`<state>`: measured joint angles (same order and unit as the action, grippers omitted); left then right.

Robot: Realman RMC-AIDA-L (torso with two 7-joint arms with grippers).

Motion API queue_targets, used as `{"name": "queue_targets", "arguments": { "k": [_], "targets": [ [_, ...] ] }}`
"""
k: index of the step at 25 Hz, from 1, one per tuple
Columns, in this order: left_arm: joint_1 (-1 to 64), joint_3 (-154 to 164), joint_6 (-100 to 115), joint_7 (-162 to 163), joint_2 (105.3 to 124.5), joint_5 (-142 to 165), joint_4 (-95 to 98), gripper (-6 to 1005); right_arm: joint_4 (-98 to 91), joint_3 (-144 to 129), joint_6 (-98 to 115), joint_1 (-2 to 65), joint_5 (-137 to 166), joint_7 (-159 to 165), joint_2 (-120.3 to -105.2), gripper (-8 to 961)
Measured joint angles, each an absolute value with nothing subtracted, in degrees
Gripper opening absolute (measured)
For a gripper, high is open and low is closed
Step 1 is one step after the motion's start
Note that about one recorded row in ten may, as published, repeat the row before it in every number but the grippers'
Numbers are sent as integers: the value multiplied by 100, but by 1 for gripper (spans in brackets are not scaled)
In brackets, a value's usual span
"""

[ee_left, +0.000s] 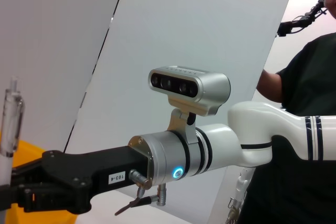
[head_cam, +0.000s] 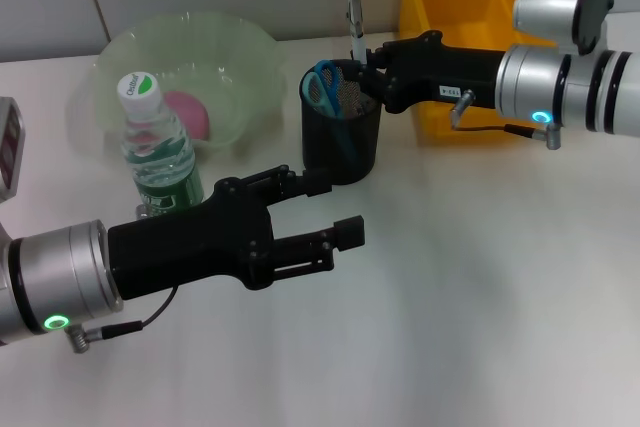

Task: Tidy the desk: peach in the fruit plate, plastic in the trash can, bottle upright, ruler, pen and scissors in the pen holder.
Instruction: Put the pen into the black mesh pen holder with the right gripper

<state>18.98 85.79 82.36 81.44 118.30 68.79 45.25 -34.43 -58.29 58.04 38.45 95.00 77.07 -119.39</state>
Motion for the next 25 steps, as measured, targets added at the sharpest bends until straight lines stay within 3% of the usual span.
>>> {"name": "queue_targets", "arguments": {
  "k": [25],
  "targets": [
    [1956, 8507, 8270, 8164, 11812, 6882, 4526, 784, -3350, -5997, 5578, 3853, 9501, 7754, -11941, 200]
  ]
}}
